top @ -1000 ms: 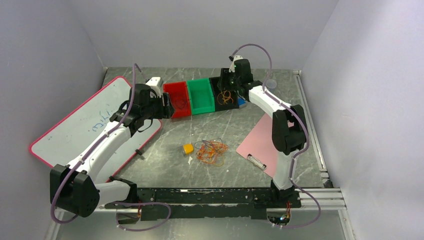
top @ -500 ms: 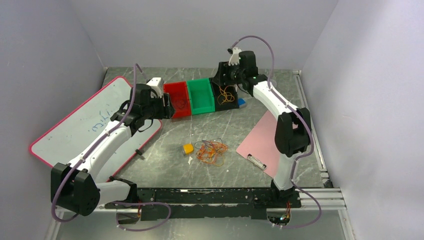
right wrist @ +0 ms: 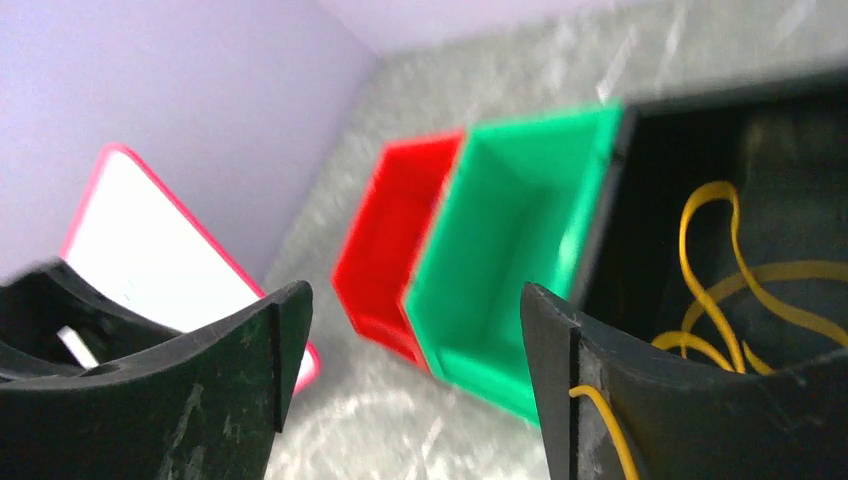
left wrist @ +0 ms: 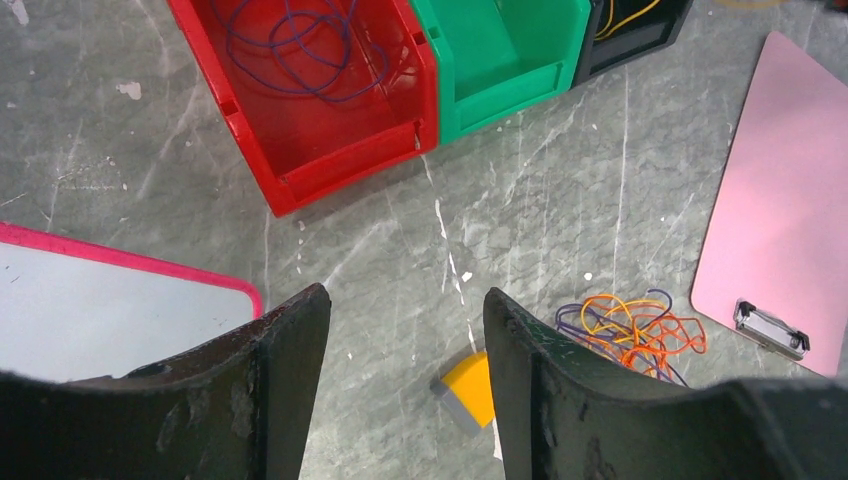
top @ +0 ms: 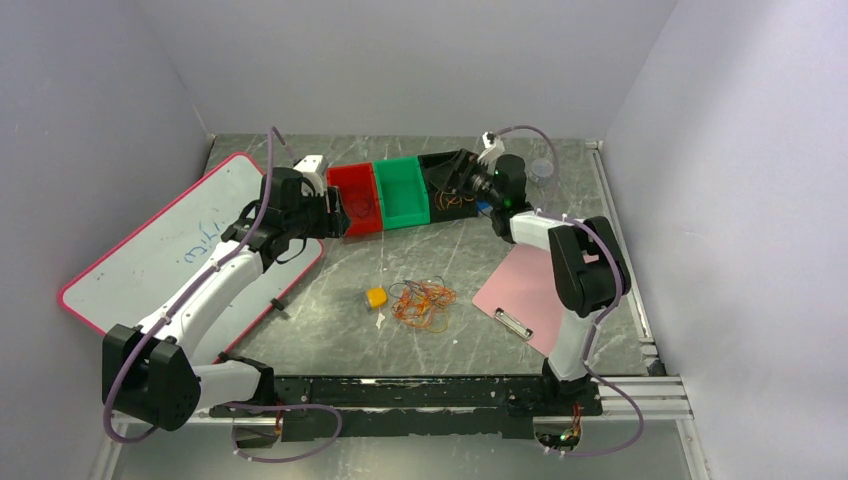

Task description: Untangle the cables

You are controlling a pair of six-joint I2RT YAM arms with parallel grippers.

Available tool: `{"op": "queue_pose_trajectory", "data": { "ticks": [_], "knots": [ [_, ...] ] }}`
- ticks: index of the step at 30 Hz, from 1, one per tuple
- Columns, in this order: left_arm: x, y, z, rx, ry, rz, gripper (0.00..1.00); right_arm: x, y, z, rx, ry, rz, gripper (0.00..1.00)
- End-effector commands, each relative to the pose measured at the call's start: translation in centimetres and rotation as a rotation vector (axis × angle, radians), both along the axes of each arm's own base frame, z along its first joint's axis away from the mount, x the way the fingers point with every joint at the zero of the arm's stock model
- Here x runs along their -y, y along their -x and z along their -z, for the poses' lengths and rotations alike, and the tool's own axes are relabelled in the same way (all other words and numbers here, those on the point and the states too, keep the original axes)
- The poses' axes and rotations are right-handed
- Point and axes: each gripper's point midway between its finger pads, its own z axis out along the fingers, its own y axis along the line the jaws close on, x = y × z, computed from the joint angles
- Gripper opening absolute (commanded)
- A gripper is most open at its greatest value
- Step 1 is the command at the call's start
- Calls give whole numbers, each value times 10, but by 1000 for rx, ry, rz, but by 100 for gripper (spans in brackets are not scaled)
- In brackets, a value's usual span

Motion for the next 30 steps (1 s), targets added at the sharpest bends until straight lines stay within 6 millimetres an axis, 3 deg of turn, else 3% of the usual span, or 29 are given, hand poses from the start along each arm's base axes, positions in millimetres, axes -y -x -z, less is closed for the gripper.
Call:
{"op": "queue_pose_trajectory", "data": {
  "ticks": [1,8,16,21,25,28,30],
  "knots": [
    [3,-5,-9,36,19,24,63,10,-15,-122,376,-323,79,81],
    [2,-5,-7,32,11,20,63,12,-38,-126,385,-534,11,93],
    [1,-6,-6,29,6,21,64,9,-62,-105,233,-385,37,92],
    [2,-7,-6,30,6,23,65,29,-62,-99,142,-295,211,92],
    [1,-7,-6,30,5,19,66,38,-68,-86,80,-70,342,93],
    [1,-7,-6,31,5,21,66,40,-69,-91,90,15,353,93],
    [1,-7,-6,30,6,20,66,29,-64,-101,137,29,270,93]
  ]
}}
